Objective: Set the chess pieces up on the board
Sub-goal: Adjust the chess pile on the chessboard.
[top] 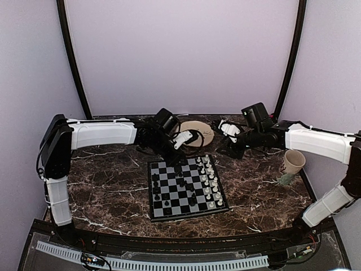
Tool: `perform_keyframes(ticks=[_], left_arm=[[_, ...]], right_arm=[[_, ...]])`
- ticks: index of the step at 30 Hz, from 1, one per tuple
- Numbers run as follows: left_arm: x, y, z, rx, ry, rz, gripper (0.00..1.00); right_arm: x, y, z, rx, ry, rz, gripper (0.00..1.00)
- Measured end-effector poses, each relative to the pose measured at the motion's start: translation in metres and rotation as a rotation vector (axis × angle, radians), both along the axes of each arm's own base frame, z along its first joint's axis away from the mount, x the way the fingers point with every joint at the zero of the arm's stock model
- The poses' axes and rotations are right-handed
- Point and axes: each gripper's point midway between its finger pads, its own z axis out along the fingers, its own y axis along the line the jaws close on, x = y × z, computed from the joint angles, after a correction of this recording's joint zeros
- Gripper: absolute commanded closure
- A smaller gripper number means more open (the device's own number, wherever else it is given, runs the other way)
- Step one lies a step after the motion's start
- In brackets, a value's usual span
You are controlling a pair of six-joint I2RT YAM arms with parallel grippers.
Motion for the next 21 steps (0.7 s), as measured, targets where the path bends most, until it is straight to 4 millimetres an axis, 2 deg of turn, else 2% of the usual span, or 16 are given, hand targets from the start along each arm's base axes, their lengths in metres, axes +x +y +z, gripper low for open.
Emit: perform_keyframes(ticks=[7, 14, 21], left_arm=[[0.000, -0.009, -0.014, 0.041, 0.014, -0.032, 0.68], [0.009, -0.032, -0.018, 0.017, -0.005, -0.123, 0.64], [0.003, -0.041, -0.040, 0.012, -0.006, -0.254, 0.64]], right_arm=[[0.000, 0.000, 0.000, -0.003, -0.002, 0.001, 0.57], [0.000, 0.000, -0.002, -0.007, 0.000, 0.003, 0.58], [0.000, 0.000, -0.003, -0.008, 0.000, 0.002, 0.58]])
